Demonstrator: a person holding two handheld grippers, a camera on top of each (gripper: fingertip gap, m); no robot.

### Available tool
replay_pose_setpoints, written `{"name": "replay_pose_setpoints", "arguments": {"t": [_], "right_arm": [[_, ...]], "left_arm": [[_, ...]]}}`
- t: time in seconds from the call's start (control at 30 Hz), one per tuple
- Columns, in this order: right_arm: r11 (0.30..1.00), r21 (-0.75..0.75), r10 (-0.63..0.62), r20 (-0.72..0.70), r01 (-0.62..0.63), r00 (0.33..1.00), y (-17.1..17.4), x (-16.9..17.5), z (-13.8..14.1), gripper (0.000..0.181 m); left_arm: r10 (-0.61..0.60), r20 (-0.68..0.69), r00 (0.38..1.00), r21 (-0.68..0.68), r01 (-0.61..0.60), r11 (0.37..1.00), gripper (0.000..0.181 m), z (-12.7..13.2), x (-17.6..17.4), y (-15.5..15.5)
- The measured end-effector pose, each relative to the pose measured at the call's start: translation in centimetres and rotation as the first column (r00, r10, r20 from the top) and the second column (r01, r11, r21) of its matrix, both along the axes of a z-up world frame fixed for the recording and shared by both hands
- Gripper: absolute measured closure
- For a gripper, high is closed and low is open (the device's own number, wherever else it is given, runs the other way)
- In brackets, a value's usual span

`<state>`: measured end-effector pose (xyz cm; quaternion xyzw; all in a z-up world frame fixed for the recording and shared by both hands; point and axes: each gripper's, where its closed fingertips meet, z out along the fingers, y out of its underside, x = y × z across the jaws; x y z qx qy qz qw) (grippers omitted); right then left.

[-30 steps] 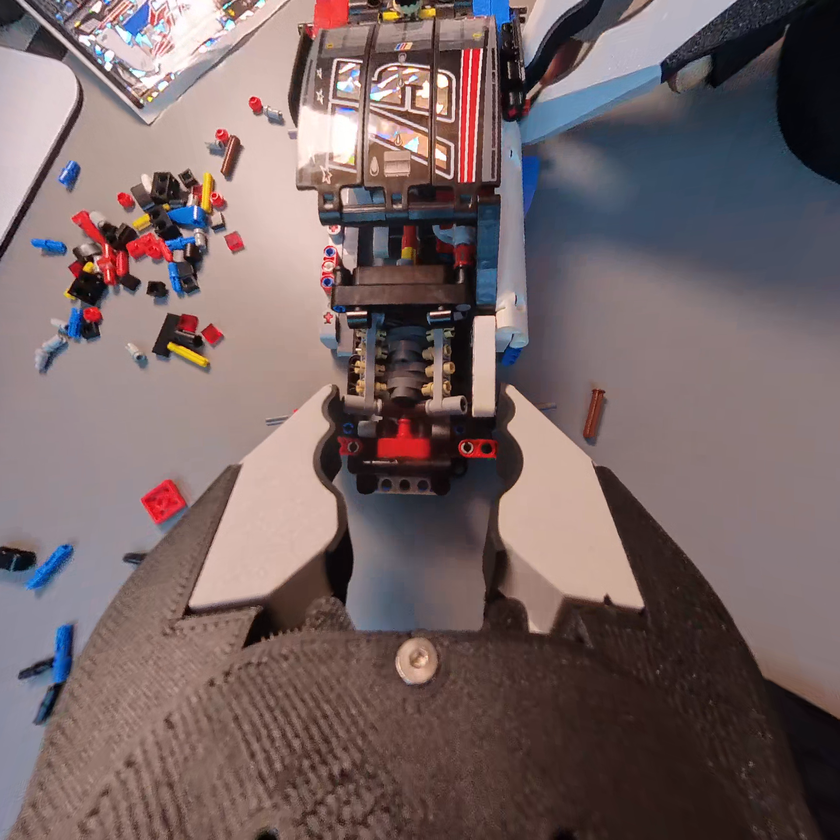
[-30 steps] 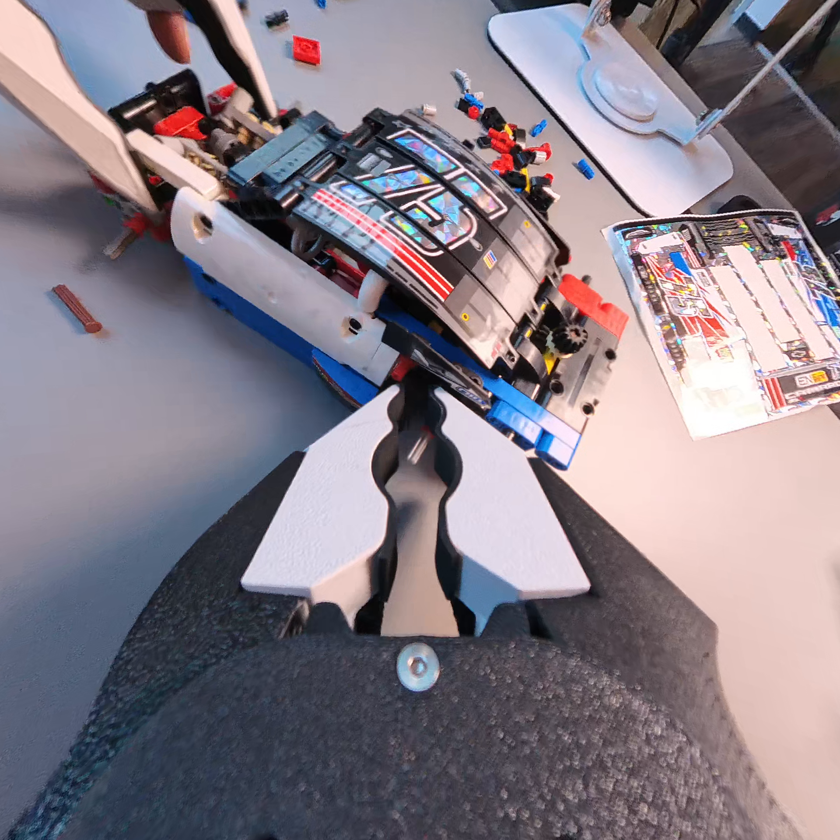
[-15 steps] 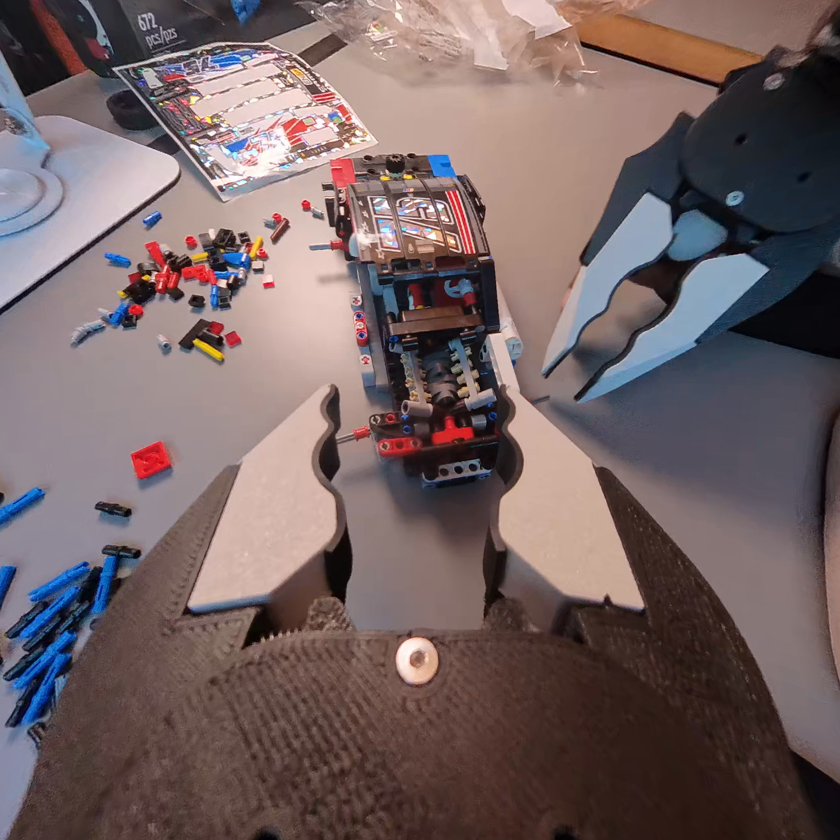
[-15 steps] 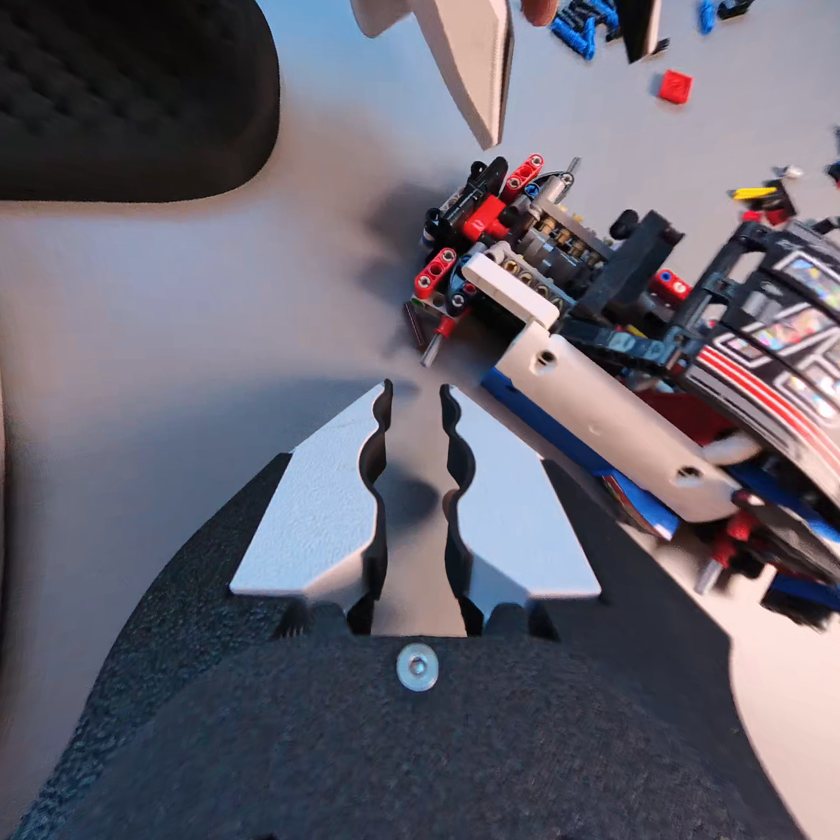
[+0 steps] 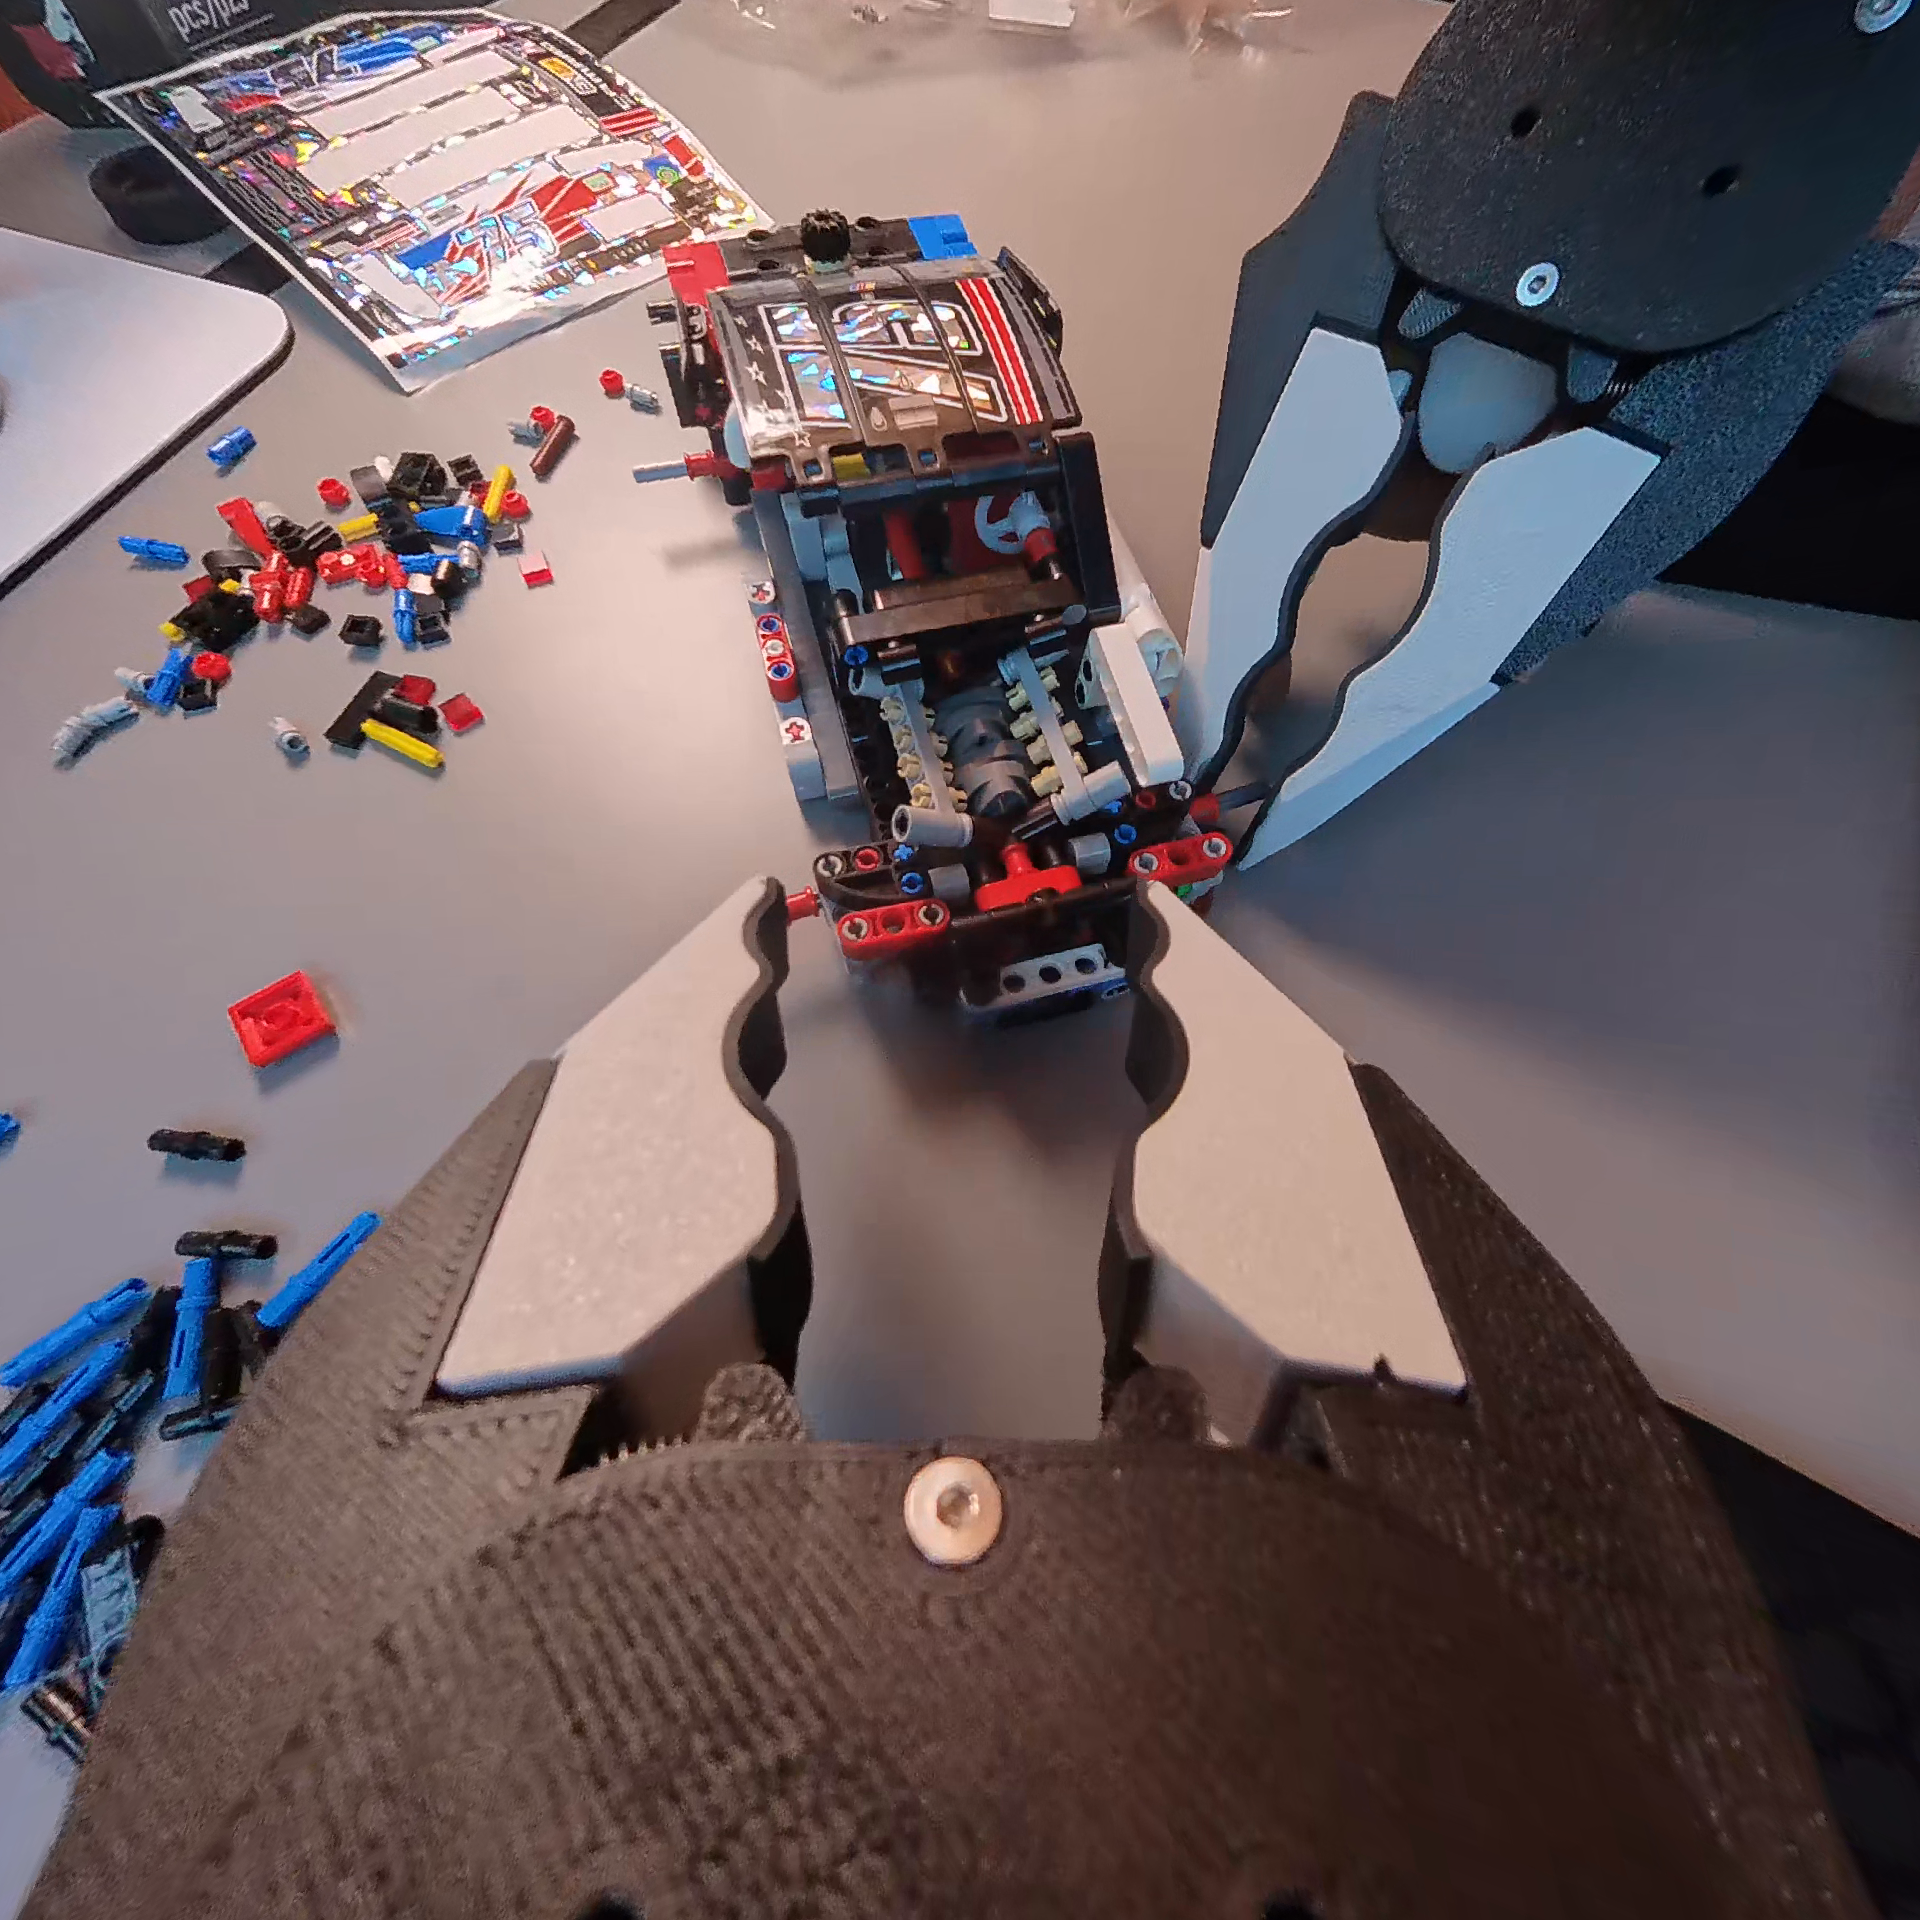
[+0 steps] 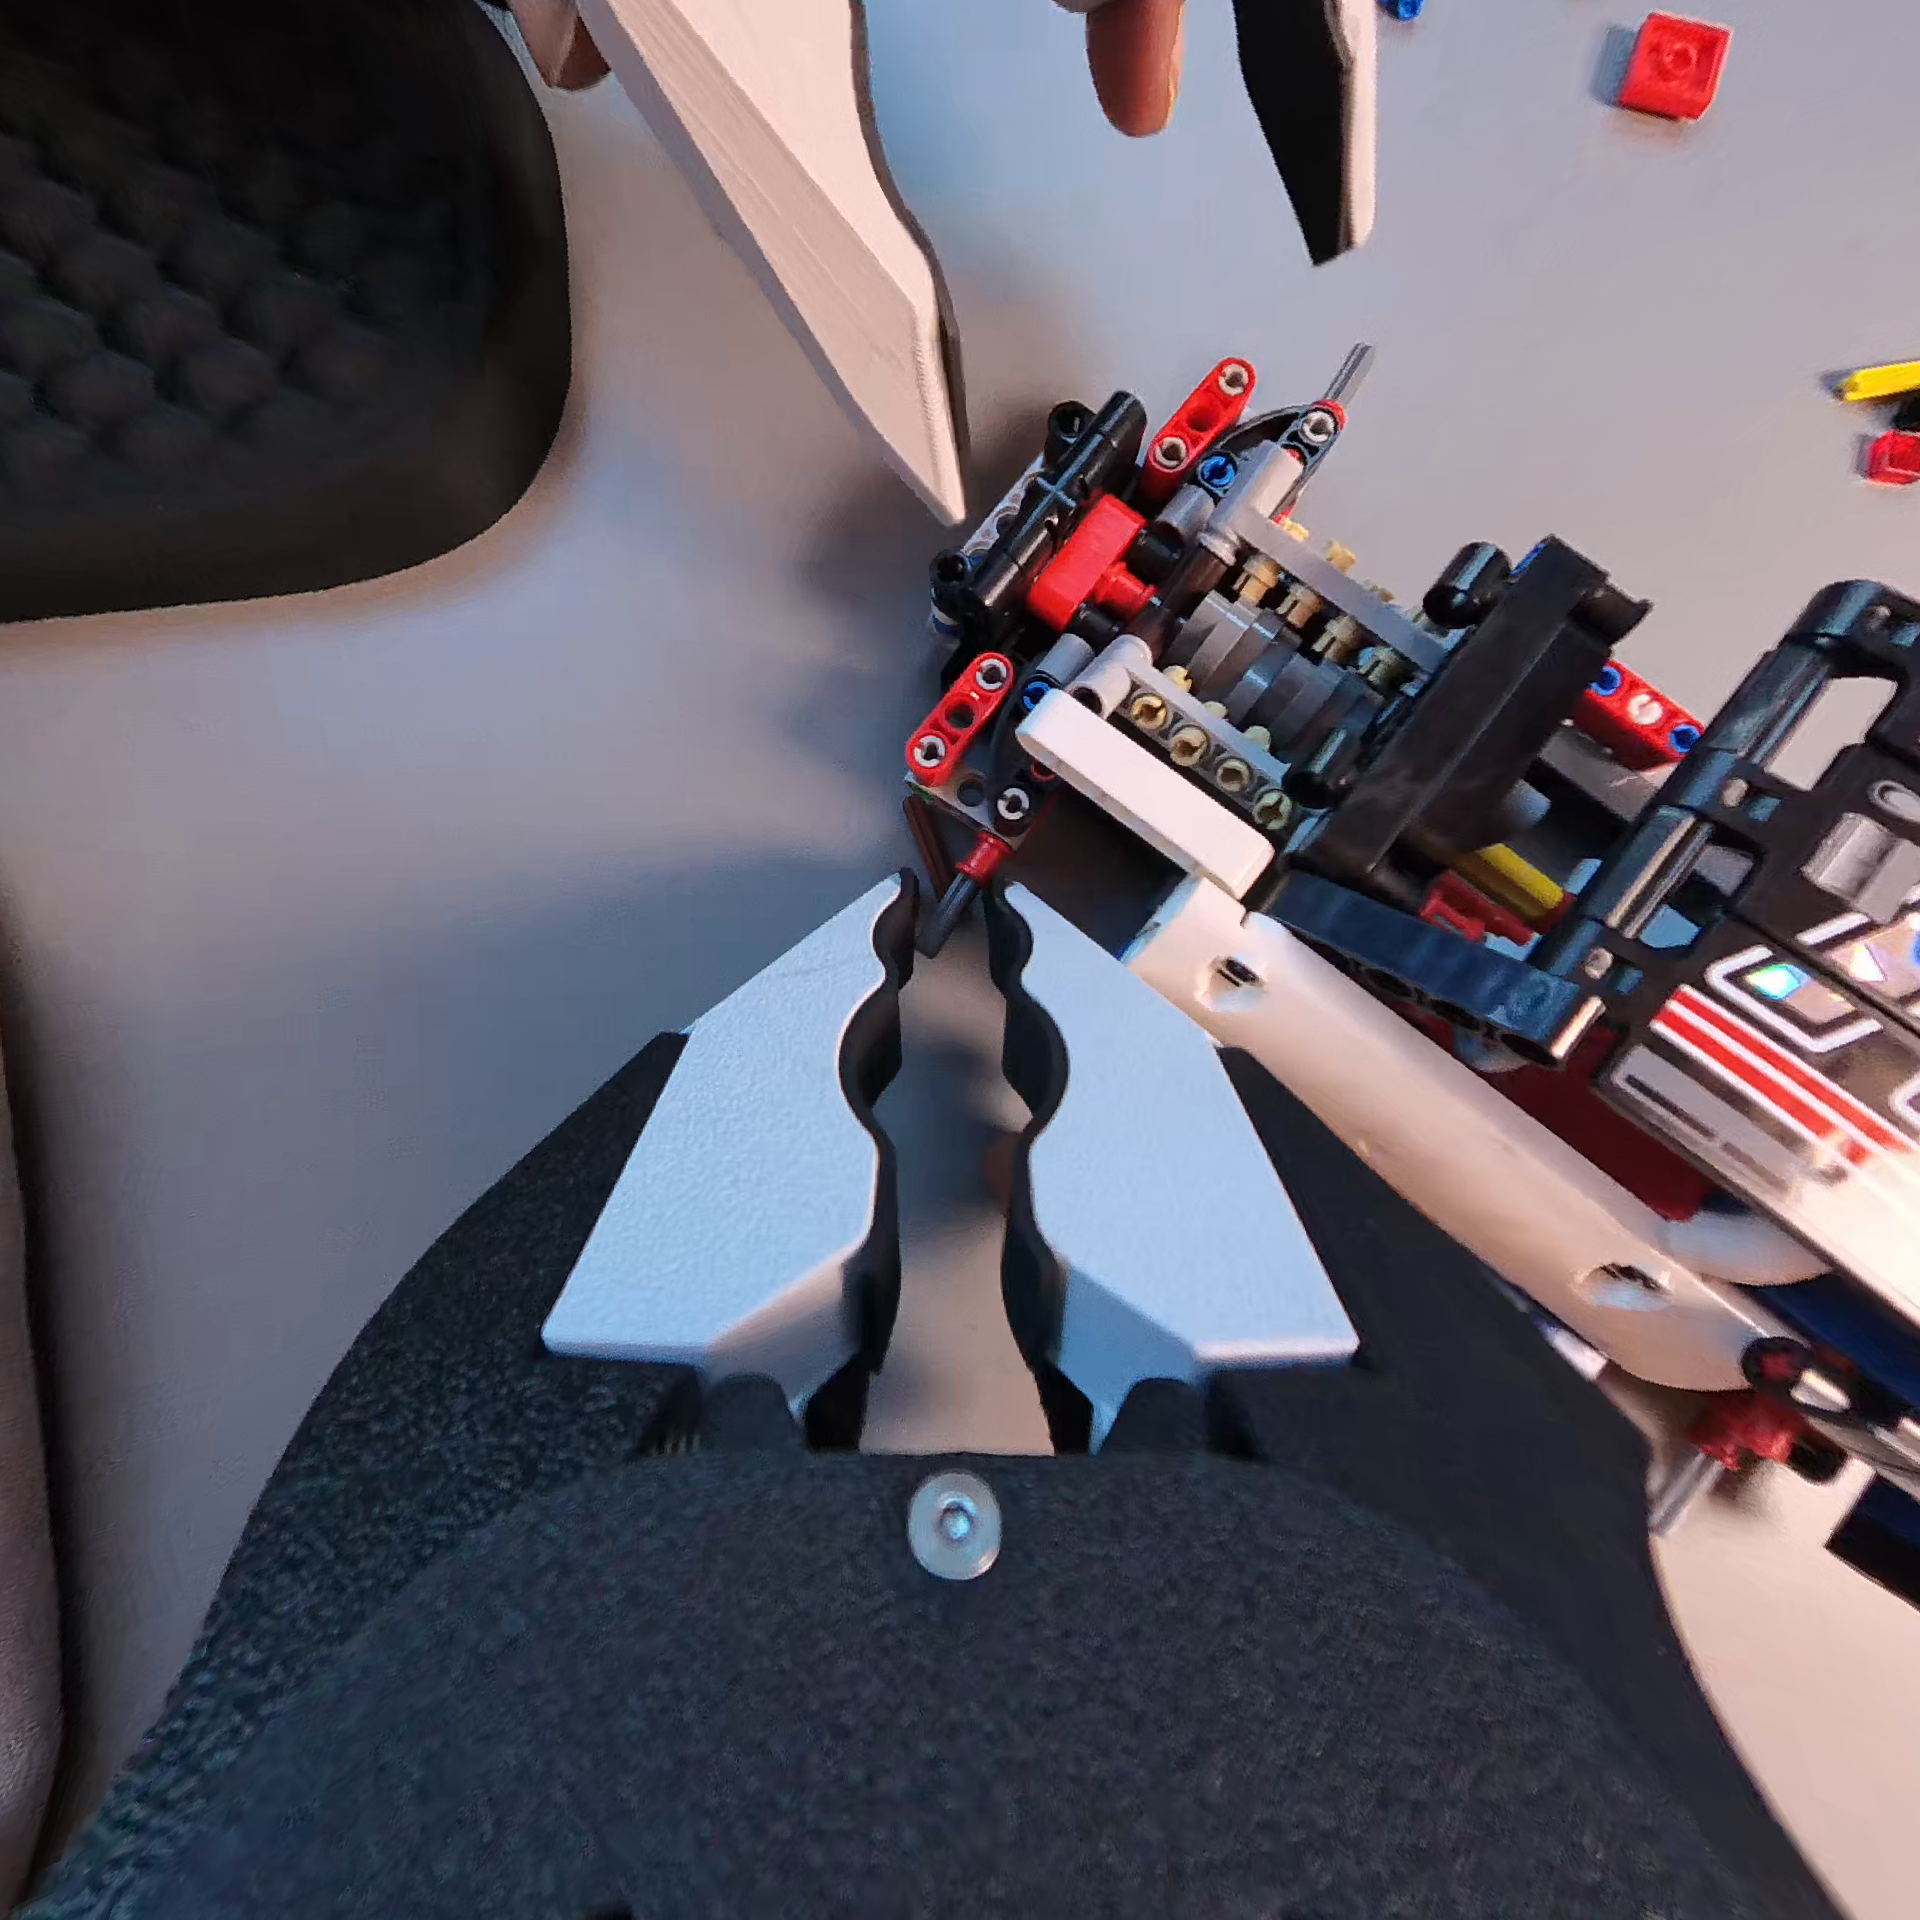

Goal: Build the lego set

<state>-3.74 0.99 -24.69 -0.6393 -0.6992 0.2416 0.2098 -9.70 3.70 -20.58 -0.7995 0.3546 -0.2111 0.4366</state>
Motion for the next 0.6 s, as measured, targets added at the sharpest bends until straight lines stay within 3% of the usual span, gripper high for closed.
{"name": "replay_pose_setpoints", "arguments": {"t": [0.37, 0.5, 0.6], "right_arm": [[0.998, 0.028, -0.063, -0.024, 0.064, 0.998, 1.2, 0.1, 0.1, 0.177], [0.996, 0.034, -0.083, -0.038, 0.084, 0.996, 1.9, -0.3, 0.2, 0.176], [0.996, 0.030, -0.087, -0.031, 0.088, 0.996, 2.2, 0.1, 0.2, 0.169]], "left_arm": [[-0.033, -0.021, 0.999, -0.028, 0.032, 0.999, 0.101, -1.3, 2.1, -0.5], [0.005, -0.108, 0.994, 0.035, -0.002, 0.999, 0.115, -1.8, 1.9, 0.8], [0.001, -0.077, 0.997, 0.022, 0.000, 1.000, 0.118, -1.7, 1.9, 1.5]]}}
